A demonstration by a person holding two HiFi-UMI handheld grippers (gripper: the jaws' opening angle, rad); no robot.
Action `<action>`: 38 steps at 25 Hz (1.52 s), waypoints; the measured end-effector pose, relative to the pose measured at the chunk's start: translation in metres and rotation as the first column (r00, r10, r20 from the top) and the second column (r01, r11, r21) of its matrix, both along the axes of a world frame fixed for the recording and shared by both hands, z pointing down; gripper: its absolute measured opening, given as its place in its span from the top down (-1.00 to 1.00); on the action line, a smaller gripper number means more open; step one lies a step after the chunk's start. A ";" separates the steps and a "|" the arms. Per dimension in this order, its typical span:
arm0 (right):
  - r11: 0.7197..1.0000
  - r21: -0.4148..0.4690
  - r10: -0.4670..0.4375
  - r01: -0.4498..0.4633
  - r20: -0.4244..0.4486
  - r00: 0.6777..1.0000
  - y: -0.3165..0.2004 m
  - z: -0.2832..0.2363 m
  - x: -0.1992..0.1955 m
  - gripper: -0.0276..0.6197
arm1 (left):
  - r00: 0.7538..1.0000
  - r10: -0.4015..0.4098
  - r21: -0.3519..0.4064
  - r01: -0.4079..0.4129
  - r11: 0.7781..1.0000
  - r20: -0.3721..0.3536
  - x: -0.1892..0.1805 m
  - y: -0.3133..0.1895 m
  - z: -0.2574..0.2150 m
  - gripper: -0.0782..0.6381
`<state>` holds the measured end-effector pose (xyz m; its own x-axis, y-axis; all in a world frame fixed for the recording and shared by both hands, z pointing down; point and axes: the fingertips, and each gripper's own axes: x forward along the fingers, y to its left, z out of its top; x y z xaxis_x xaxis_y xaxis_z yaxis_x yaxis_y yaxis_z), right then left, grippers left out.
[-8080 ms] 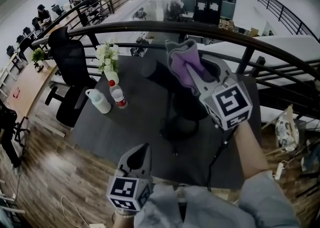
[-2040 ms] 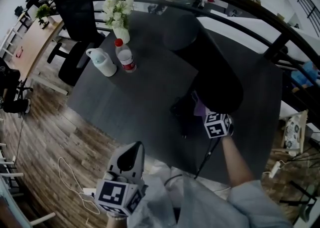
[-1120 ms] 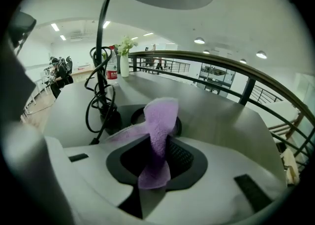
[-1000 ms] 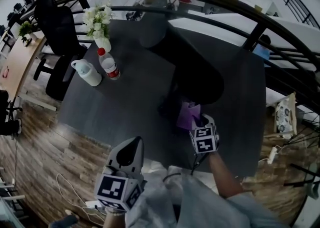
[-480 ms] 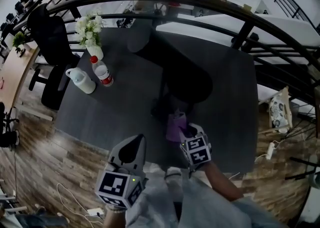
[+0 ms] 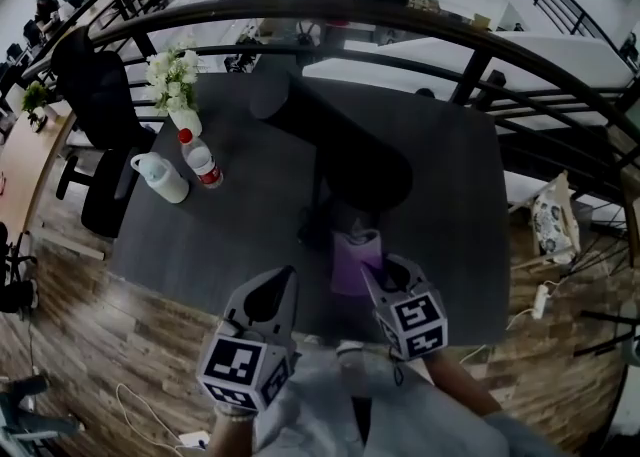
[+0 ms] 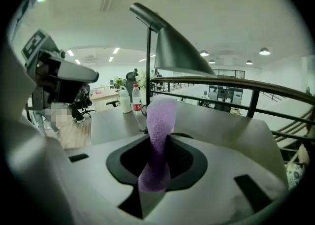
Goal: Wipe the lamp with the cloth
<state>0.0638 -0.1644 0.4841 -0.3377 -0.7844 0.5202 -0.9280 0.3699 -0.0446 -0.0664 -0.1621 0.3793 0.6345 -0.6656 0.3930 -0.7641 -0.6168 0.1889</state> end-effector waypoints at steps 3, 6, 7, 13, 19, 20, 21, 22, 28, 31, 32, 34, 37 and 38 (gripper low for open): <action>1.000 0.028 -0.001 0.001 0.025 1.000 0.006 -0.022 0.002 0.64 | 1.000 0.005 0.028 -0.005 1.000 -0.009 0.003 -0.002 0.000 0.76; 0.997 0.070 0.009 -0.012 0.039 0.999 0.010 -0.045 0.006 0.64 | 1.000 0.010 0.028 -0.010 1.000 -0.013 0.007 -0.003 -0.003 0.76; 0.996 0.089 0.007 -0.011 0.042 0.999 0.011 -0.052 0.006 0.64 | 1.000 0.012 0.027 -0.011 1.000 -0.014 0.008 -0.003 -0.004 0.76; 0.988 0.151 -0.021 0.015 0.038 0.999 0.017 -0.074 0.011 0.64 | 1.000 0.024 0.039 -0.024 0.999 0.003 0.015 -0.004 -0.007 0.76; 0.988 0.153 -0.021 0.016 0.032 0.999 0.021 -0.082 0.017 0.64 | 1.000 0.024 0.033 -0.024 0.999 0.018 0.013 -0.004 -0.006 0.76; 0.987 0.163 -0.022 0.017 0.031 0.999 0.021 -0.083 0.017 0.64 | 1.000 0.022 0.034 -0.023 0.999 0.018 0.012 -0.005 -0.006 0.76; 0.986 0.169 -0.022 0.017 0.031 0.999 0.021 -0.085 0.018 0.64 | 1.000 0.022 0.035 -0.022 0.999 0.017 0.012 -0.005 -0.007 0.76; 0.986 0.168 -0.022 0.017 0.031 0.999 0.022 -0.085 0.017 0.64 | 1.000 0.023 0.036 -0.023 0.999 0.014 0.012 -0.005 -0.007 0.76; 0.985 0.175 -0.006 0.001 0.029 1.000 0.024 -0.086 0.016 0.64 | 0.999 0.036 0.032 -0.037 0.999 0.005 0.013 -0.003 -0.006 0.76; 0.984 0.177 0.010 -0.017 0.039 0.999 0.023 -0.086 0.017 0.64 | 0.999 0.042 0.032 -0.042 0.999 0.007 0.014 -0.001 -0.005 0.76; 0.984 0.178 0.016 -0.024 0.047 0.999 0.023 -0.087 0.017 0.64 | 0.999 0.042 0.033 -0.042 0.999 0.008 0.014 -0.001 -0.005 0.76; 0.982 0.184 0.021 -0.031 0.055 0.998 0.022 -0.089 0.017 0.64 | 0.999 0.039 0.035 -0.039 0.999 0.013 0.013 0.000 -0.006 0.76; 0.982 0.188 0.016 -0.025 0.052 0.999 0.022 -0.092 0.016 0.65 | 0.999 0.030 0.034 -0.030 0.999 0.016 0.011 0.000 -0.006 0.76; 0.982 0.189 0.014 -0.024 0.056 0.998 0.022 -0.092 0.015 0.65 | 1.000 0.027 0.033 -0.027 0.999 0.016 0.010 -0.001 -0.006 0.76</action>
<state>0.0787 -0.1424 0.3923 -0.3454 -0.8735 0.3432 -0.9331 0.3587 -0.0262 -0.0568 -0.1627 0.3734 0.6467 -0.6611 0.3804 -0.7495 -0.6433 0.1564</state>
